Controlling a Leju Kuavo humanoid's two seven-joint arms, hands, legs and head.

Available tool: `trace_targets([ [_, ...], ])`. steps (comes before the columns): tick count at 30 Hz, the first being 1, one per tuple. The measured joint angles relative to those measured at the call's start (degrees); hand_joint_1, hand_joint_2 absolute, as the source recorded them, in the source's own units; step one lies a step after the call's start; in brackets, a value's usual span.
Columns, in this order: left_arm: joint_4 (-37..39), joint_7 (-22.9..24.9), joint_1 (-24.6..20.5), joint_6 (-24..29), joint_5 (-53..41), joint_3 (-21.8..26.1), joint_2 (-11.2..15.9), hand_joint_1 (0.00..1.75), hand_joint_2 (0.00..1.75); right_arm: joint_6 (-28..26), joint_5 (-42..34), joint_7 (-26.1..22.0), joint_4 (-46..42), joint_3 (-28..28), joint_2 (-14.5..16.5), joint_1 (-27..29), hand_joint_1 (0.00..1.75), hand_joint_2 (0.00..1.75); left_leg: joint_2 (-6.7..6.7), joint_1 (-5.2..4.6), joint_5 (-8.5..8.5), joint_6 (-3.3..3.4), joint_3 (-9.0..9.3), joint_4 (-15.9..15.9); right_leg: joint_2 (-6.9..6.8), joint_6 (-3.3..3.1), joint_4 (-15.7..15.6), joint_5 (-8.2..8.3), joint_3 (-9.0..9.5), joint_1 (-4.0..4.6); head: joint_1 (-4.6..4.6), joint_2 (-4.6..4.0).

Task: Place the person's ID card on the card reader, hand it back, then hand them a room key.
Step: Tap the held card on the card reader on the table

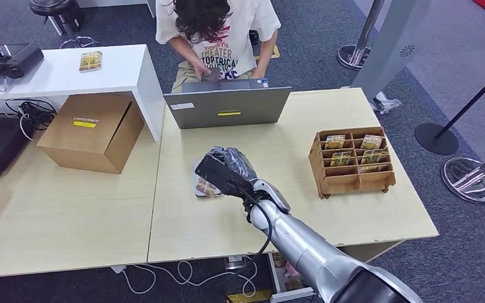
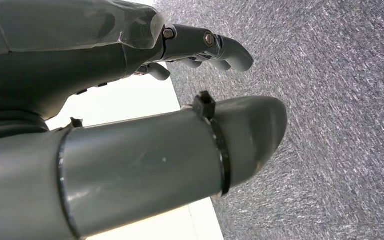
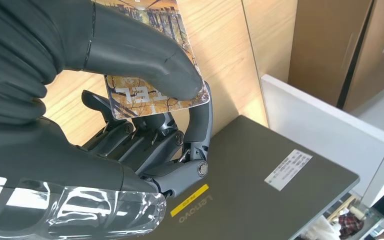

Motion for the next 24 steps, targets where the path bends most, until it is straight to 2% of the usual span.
trace_targets([
  [24,0.0,-0.4,0.0,-0.5,-0.8,0.0,0.0,0.0,0.0,2.0,-0.2,1.9,6.4,2.2,3.7,-1.3,1.75,1.75,0.0,0.0,0.0,0.0,0.0,0.0,0.0,0.0,0.0,0.0,0.0,0.01,0.0,0.0],
])
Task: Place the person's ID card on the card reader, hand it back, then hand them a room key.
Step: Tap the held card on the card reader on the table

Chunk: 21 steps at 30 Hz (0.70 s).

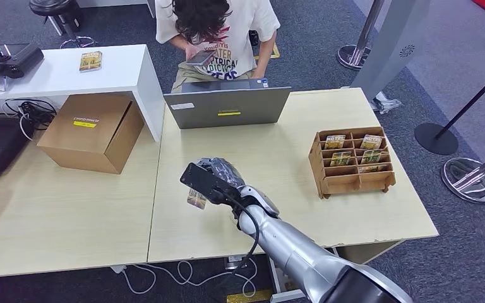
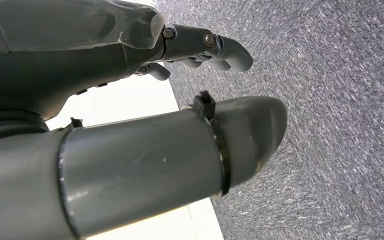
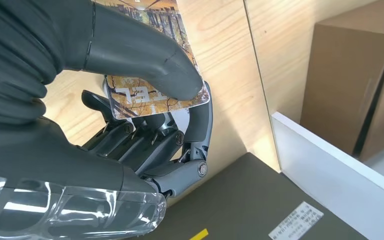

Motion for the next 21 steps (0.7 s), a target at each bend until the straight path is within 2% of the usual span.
trace_targets([
  [21,0.0,0.1,0.0,0.0,0.0,0.0,0.2,0.0,0.0,-0.1,-0.1,0.2,3.5,0.9,0.4,1.1,1.75,1.75,0.0,0.0,0.0,0.0,0.0,0.0,0.0,0.0,0.0,0.0,-0.01,0.01,0.0,0.0],
])
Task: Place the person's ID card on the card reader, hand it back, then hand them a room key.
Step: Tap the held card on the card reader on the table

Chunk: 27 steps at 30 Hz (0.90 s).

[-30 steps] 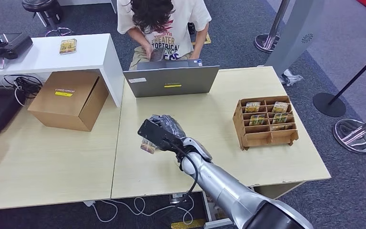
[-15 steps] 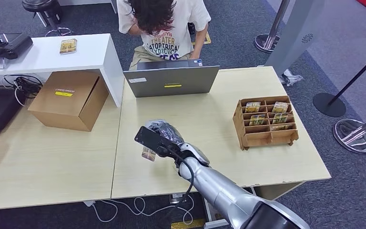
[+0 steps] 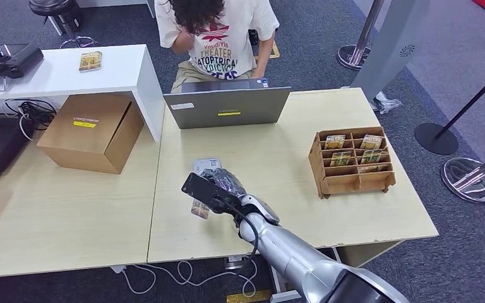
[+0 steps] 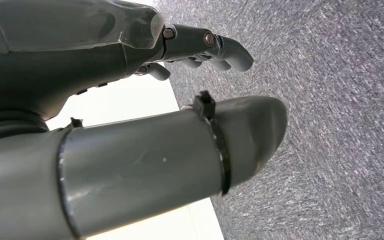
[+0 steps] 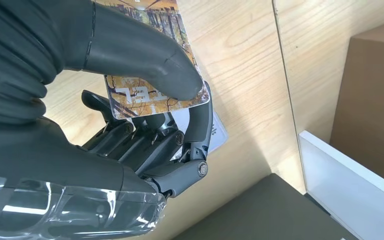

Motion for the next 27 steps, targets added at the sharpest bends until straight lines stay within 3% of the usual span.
trace_targets([
  [27,0.0,0.0,0.0,0.1,-0.4,0.0,0.0,0.0,0.0,2.8,1.4,1.4,1.2,1.4,1.0,0.6,1.75,1.75,0.0,0.0,0.0,0.0,0.0,0.0,0.0,0.0,0.0,0.0,0.0,0.0,0.0,0.0],
])
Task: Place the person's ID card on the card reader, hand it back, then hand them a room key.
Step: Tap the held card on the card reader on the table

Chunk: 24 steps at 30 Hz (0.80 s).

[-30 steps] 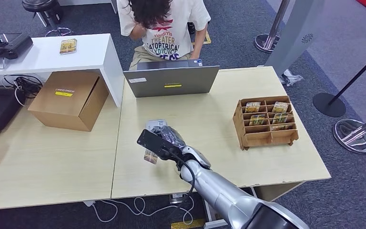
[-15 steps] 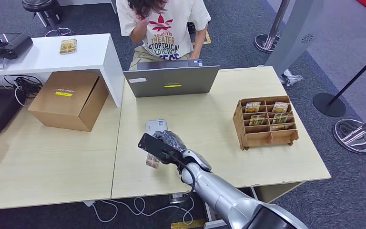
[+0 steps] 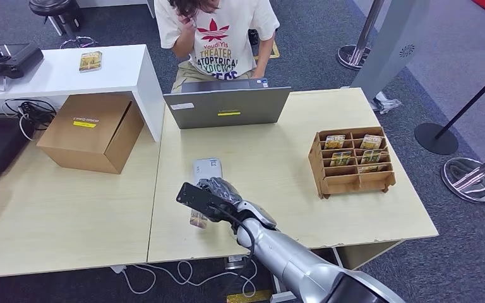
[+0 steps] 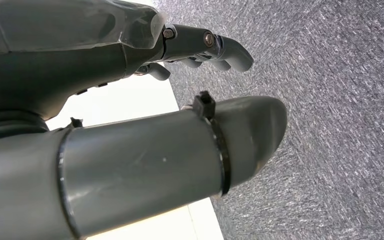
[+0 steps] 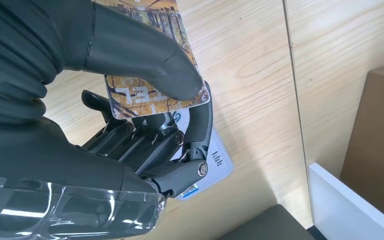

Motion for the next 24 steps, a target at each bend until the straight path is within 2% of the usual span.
trace_targets([
  [24,0.0,0.2,0.0,-0.4,-0.8,0.0,0.0,0.0,0.0,0.0,-2.7,-1.1,-0.6,0.1,1.4,-2.3,1.75,1.75,0.0,0.0,0.0,0.0,0.0,0.0,0.0,0.0,0.0,0.0,0.0,0.0,0.0,0.0],
])
